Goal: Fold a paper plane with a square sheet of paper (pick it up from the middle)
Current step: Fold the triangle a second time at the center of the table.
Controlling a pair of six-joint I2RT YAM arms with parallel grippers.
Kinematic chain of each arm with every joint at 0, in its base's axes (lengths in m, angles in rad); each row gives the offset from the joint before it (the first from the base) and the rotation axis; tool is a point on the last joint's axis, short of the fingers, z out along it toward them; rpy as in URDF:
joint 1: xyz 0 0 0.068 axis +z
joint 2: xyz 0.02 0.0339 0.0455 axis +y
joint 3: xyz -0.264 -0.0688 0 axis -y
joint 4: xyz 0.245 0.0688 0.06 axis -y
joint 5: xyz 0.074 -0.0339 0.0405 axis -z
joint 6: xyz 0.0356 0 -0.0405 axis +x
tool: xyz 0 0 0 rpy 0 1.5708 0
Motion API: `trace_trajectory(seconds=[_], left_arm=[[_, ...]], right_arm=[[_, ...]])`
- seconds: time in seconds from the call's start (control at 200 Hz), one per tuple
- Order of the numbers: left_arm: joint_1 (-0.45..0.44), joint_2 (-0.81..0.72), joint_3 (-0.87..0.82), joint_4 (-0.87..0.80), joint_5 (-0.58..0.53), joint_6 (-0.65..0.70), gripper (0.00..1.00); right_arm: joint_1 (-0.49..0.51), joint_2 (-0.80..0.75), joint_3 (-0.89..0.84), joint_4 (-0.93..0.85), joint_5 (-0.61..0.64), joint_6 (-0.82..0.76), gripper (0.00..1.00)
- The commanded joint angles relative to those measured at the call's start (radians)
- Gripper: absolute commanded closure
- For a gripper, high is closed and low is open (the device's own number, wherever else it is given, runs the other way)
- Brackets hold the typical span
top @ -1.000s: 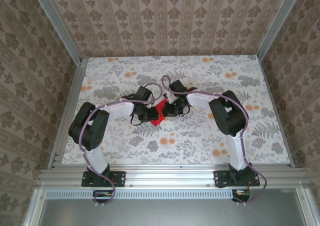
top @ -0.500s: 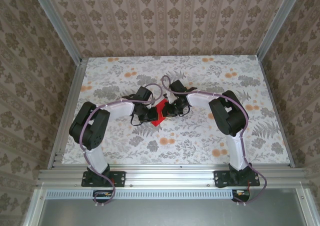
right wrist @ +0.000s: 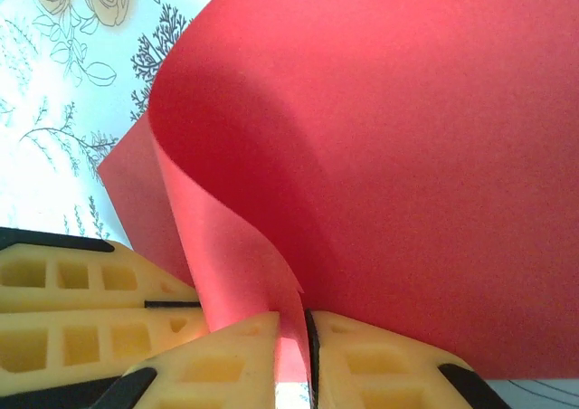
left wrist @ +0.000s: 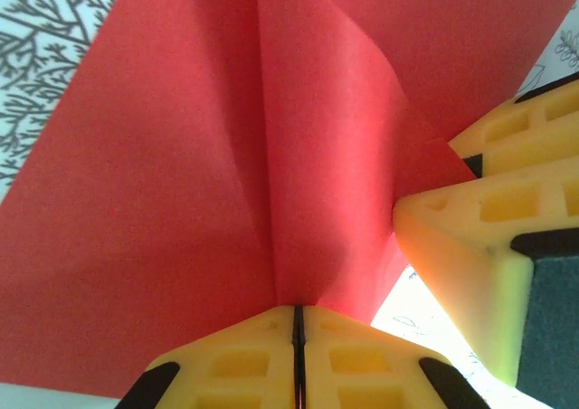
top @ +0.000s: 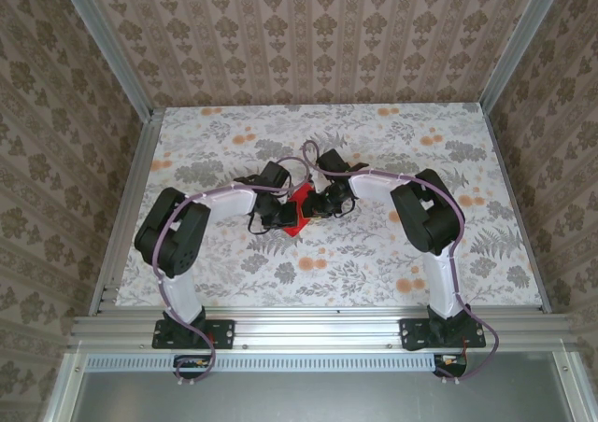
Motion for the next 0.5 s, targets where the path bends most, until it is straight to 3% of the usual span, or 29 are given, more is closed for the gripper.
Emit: trace_trajectory(seconds=[0.0, 0.31, 0.495], left_arm=[[-0.023, 0.03, 0.024, -0.089, -0.062, 0.04, 0.9], [-0.038, 0.054, 0.046, -0.136, -0.119, 0.043, 0.9], [-0.039, 0.062, 0.056, -0.147, -0.134, 0.032, 0.9]], right_arm=[[-0.002, -0.03, -0.025, 0.005, 0.042, 0.023, 0.82], [-0.032, -0.115, -0.105, 0.09, 0.055, 0.088, 0.7], [-0.038, -0.152, -0.139, 0.121, 0.082, 0.114, 0.7]])
